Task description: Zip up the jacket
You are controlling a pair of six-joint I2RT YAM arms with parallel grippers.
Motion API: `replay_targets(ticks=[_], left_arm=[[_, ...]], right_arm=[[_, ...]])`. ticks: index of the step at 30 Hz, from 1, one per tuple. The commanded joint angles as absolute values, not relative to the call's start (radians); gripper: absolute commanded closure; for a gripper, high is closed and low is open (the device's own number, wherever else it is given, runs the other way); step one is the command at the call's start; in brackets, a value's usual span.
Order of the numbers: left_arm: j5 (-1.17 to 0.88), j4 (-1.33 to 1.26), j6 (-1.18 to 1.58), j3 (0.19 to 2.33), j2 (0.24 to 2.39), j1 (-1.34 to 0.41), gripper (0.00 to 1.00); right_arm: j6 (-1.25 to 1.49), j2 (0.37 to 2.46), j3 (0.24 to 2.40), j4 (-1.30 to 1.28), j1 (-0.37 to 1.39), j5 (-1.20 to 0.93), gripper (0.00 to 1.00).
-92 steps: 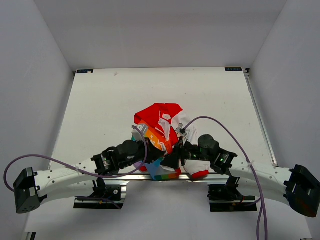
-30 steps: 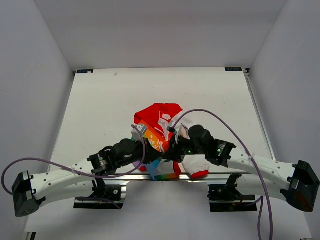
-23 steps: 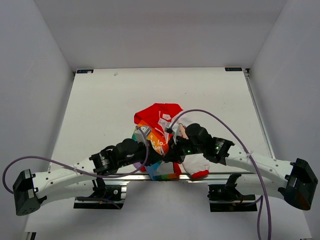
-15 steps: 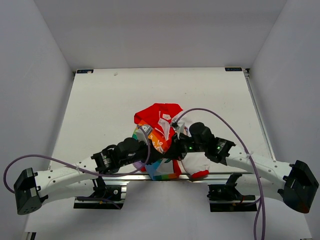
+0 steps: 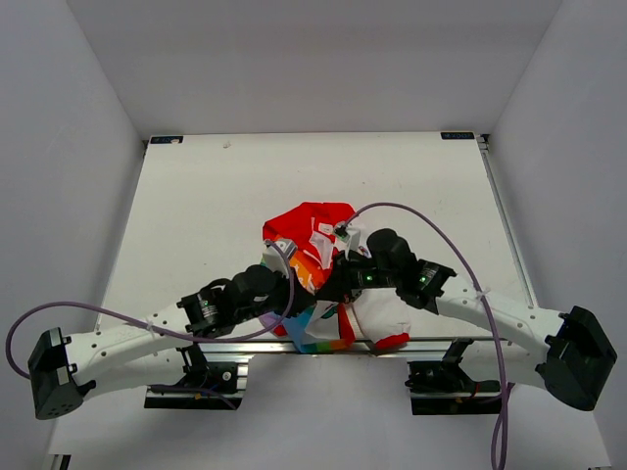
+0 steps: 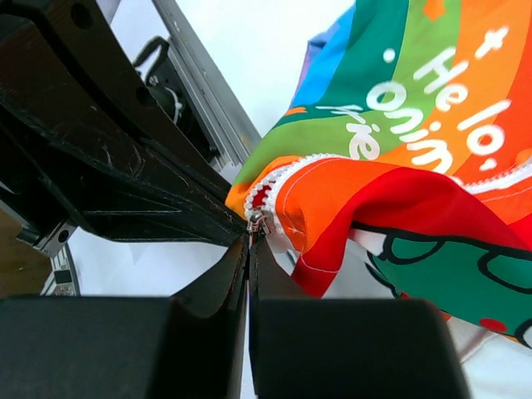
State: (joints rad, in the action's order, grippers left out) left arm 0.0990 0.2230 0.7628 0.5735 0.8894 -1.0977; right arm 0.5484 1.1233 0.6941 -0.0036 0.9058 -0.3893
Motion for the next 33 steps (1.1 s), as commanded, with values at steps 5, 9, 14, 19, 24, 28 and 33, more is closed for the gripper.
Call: replay_targets(ticks=[5,9,14,19,24,28,33], left_arm=[[0.052,0.48,0.7,0.624,0.913,-1.131,1.0],[0.018,0.466,0.707,0.588,0.927,-1.131,1.0],[-0.034,0.417,0.721,0.551,0.936,-1.131,1.0],[-0.066,0.399,0.726,0.542,0.94,-1.131,1.0],[-0.042,0.422,0.744,0.552,0.928,-1.131,1.0],[0.073,0.517,0.7,0.626,0.901,-1.131,0.99],[0.242,0.633,0.647,0.767,0.9,-1.131,0.85]], right_arm=[[0.535,1.072,0.724,0.24,0.861,-0.284,1.0],[0.554,1.039,0.704,0.411,0.861,-0.255,1.0],[0.592,1.015,0.699,0.529,0.861,-0.187,1.0],[0.623,1.077,0.707,0.54,0.861,-0.117,1.0],[0.609,1.111,0.756,0.47,0.862,-0.113,1.0],[0.491,1.127,0.883,0.174,0.862,-0.191,1.0],[0.41,1.175,0.949,-0.101,0.862,-0.35,1.0]])
